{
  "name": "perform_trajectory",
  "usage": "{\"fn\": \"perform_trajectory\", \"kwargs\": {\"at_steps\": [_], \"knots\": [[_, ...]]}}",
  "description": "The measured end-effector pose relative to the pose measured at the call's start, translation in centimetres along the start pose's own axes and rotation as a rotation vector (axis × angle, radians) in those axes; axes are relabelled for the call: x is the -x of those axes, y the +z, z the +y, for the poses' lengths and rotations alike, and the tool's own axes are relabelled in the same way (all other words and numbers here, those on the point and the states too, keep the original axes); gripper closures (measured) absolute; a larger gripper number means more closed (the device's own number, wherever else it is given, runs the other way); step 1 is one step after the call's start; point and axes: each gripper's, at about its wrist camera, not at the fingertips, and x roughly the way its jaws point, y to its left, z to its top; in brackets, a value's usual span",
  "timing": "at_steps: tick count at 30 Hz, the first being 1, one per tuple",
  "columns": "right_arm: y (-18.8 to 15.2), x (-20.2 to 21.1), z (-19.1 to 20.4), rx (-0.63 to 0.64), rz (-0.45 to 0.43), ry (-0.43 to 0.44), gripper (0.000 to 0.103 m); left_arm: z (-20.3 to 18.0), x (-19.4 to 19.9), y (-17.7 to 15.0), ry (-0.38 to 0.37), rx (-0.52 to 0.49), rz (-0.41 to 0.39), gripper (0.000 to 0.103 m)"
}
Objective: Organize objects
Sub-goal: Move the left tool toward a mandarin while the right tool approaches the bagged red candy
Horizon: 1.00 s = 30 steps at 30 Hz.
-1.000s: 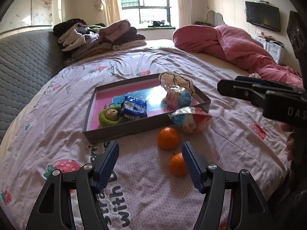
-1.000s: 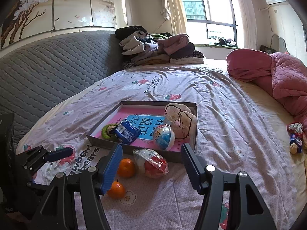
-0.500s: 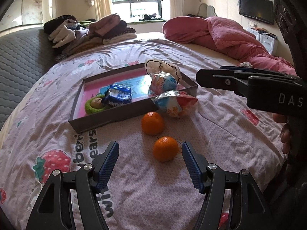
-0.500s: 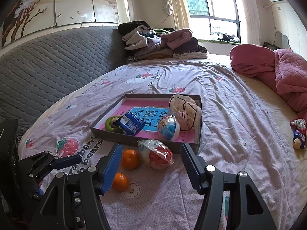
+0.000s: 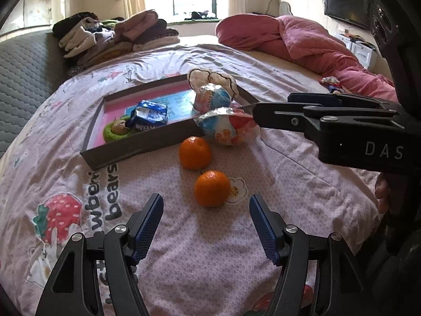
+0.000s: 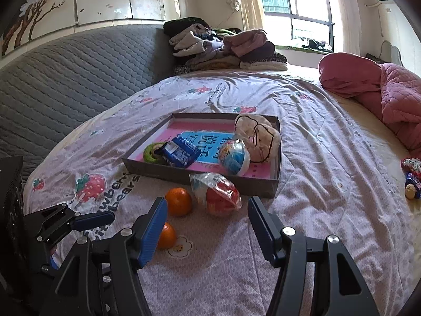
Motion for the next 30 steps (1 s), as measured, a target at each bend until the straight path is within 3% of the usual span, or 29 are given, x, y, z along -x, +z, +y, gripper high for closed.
{"fn": "perform_trajectory", "kwargs": {"at_steps": [22, 30], "knots": [[-1.5, -2.6, -0.1, 0.015, 0.129, -0.013, 0.04, -0.3, -1.8, -0.9, -0.04, 0.03, 0.092, 0.034], [-1.4, -3.2, -0.1, 0.007, 0.129, -0.012, 0.04, -0.6, -2.8, -0.7, -0.031, 0.036, 0.105, 0.034]]}}
